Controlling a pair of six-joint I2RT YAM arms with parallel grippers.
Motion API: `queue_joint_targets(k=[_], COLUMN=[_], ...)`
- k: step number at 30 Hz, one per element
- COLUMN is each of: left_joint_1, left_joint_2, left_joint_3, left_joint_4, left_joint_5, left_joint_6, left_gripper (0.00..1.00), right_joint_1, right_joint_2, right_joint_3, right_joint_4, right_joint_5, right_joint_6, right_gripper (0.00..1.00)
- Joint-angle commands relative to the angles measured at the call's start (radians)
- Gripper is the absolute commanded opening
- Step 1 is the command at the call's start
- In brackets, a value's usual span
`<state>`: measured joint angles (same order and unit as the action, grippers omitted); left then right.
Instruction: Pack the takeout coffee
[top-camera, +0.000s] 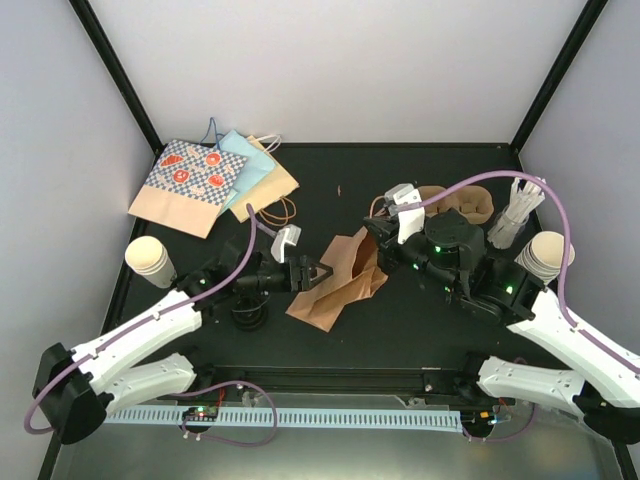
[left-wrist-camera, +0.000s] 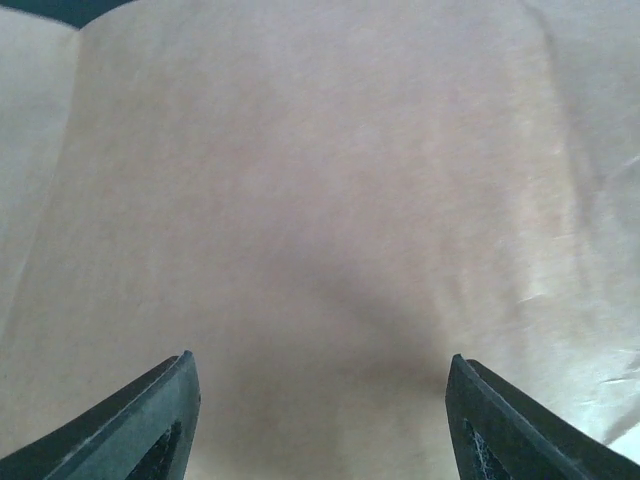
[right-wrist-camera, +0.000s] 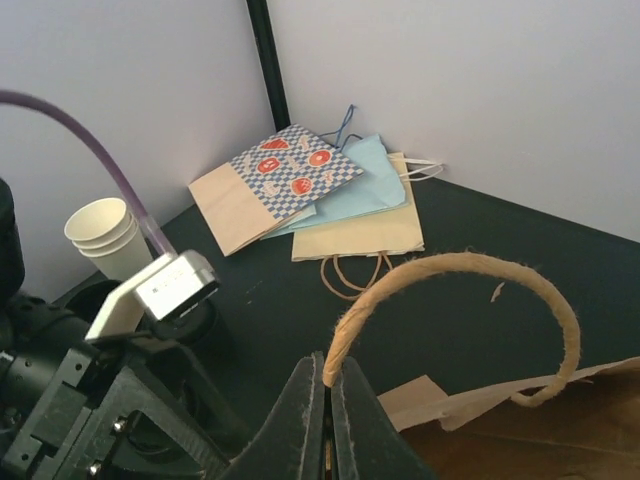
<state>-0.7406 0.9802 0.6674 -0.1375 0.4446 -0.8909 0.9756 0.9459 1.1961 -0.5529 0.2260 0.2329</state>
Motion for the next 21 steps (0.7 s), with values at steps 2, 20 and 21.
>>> queue_joint_targets(k=[2, 20, 21], left_joint_1=[0.000, -0.092, -0.106], left_joint_2=[-0.004, 0.106, 0.116], left_joint_3=[0.164, 0.469, 0.475], left_joint_4=[-0.196, -0.228, -0.226], left_joint_5=[-0.026, 0.021, 0.015], left_joint_6=[0.162, 0.269, 0.267], left_gripper=[0.70, 0.68, 0.68], right_joint_1=[0.003, 0.003, 0.003], right_joint_2=[-0.015, 0.003, 0.005], right_joint_3=[-0.013, -0.036, -0.035], right_joint_4=[0.059, 0.076, 0.077], right_joint_5=[-0.048, -0.107, -0.108], right_joint_6=[0.003, 0.024, 0.025], right_gripper=[0.04, 0.05, 0.05])
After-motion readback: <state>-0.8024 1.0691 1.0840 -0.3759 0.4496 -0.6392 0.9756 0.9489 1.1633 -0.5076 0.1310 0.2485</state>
